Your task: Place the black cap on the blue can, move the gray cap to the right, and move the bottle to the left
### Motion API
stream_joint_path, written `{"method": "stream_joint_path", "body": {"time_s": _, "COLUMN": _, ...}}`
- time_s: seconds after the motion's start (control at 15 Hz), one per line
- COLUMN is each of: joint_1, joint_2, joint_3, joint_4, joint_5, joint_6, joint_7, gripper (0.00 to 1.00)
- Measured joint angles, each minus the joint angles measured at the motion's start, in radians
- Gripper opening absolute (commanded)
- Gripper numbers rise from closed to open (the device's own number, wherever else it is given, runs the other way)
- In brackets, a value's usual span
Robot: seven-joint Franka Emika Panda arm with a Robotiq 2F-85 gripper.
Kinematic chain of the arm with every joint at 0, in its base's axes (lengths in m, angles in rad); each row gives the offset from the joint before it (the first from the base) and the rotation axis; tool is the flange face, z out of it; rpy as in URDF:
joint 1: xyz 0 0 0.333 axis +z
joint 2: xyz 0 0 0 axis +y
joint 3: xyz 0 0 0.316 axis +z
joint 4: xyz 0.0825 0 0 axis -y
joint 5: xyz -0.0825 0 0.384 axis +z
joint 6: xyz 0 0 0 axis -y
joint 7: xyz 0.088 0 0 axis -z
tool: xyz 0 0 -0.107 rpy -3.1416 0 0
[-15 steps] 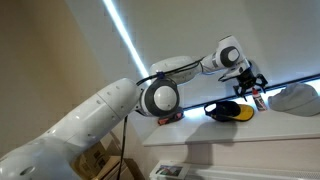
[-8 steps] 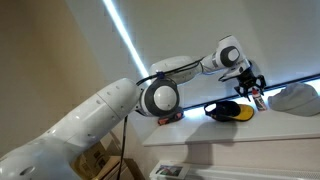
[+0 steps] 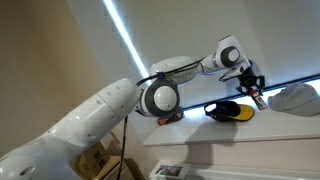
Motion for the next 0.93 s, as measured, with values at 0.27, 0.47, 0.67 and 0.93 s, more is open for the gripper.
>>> {"method": "stream_joint_path", "body": {"time_s": 0.27, "joint_1": -0.029, "joint_2": -0.014, "joint_3": 0.001, "joint_4": 0.038, "joint_5": -0.004, "joint_6": 0.046, "joint_7": -0.115, "gripper": 0.16}}
{"method": "stream_joint_path", "body": {"time_s": 0.47, "joint_1": -0.039, "joint_2": -0.045, "joint_3": 0.032, "joint_4": 0.052, "joint_5": 0.029, "joint_6": 0.045, "joint_7": -0.280, "gripper": 0.16}}
{"method": "stream_joint_path", "body": {"time_s": 0.67, "joint_1": -0.018, "joint_2": -0.086, "joint_3": 0.074, "joint_4": 0.052, "joint_5": 0.059, "joint_6": 0.033, "joint_7": -0.415, "gripper": 0.16}}
{"method": "stream_joint_path", "body": {"time_s": 0.93, "joint_1": 0.061, "joint_2": -0.148, "joint_3": 0.091, "joint_4": 0.052, "joint_5": 0.060, "joint_6": 0.001, "joint_7": -0.554, "gripper": 0.16}}
